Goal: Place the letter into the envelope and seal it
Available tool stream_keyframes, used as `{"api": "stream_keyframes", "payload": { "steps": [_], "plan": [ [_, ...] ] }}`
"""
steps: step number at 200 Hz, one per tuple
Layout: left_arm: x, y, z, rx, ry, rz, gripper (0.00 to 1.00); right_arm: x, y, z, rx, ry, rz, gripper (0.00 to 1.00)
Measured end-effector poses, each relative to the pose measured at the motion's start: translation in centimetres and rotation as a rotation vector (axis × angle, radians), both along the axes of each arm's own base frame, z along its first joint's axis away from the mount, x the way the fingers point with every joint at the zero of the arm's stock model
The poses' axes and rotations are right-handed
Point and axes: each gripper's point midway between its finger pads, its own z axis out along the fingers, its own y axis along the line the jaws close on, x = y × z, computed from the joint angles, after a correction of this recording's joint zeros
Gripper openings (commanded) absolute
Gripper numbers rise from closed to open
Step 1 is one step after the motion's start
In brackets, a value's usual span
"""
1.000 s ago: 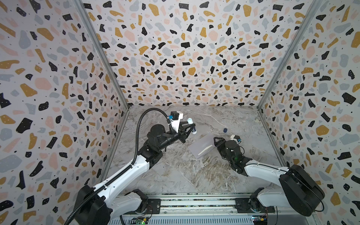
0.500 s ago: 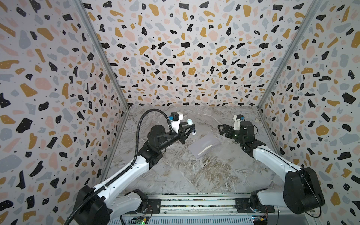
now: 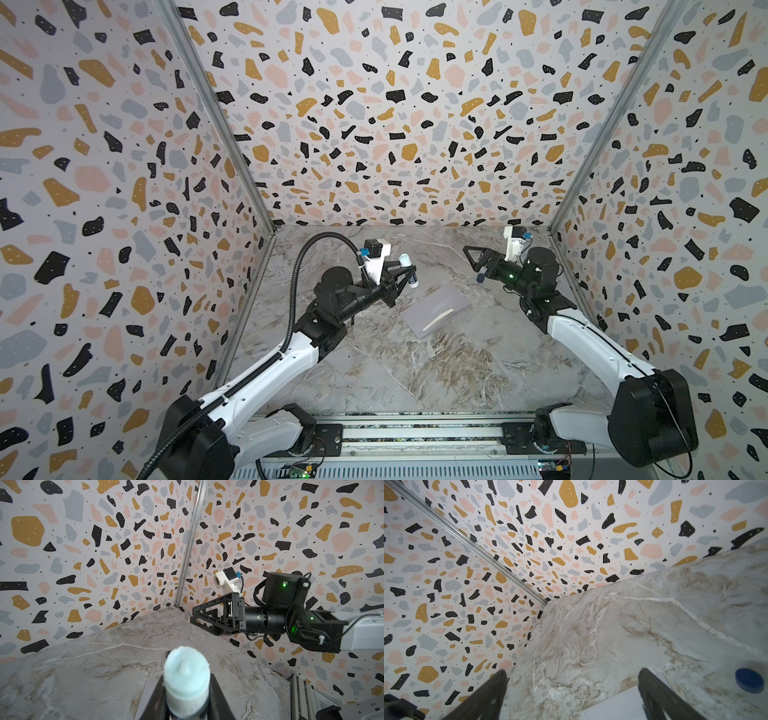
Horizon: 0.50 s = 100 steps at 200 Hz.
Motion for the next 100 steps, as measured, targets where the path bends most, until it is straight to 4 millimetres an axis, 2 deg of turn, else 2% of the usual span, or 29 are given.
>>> {"api": "stream_keyframes", "payload": {
  "steps": [17,30,54,78,100],
  "plan": [
    [0.0,0.0,0.0,0.000,0.000,0.001,0.00,0.8,-0.4,0.3,-0.071,-0.006,-0.003,0.99],
    [0.0,0.0,0.0,0.000,0.000,0.002,0.00,1.3,-0.9,-1.1,-0.133,0.021,-0.011,0.99],
    [0.1,0.1,0.0,0.001,0.000,0.008,0.00,1.8,-2.3,-6.2,-0.238,0.140,-0.025,0.99],
    [0.2,0.1,0.0,0.004,-0.004,0.012,0.00,1.6,-3.3,-11.4,-0.294,0.261,-0.017,0.99],
    [0.2,0.2,0.0,0.005,-0.005,0.015,0.00,1.3,-3.7,-14.6,-0.311,0.338,-0.003,0.99]
  ]
}}
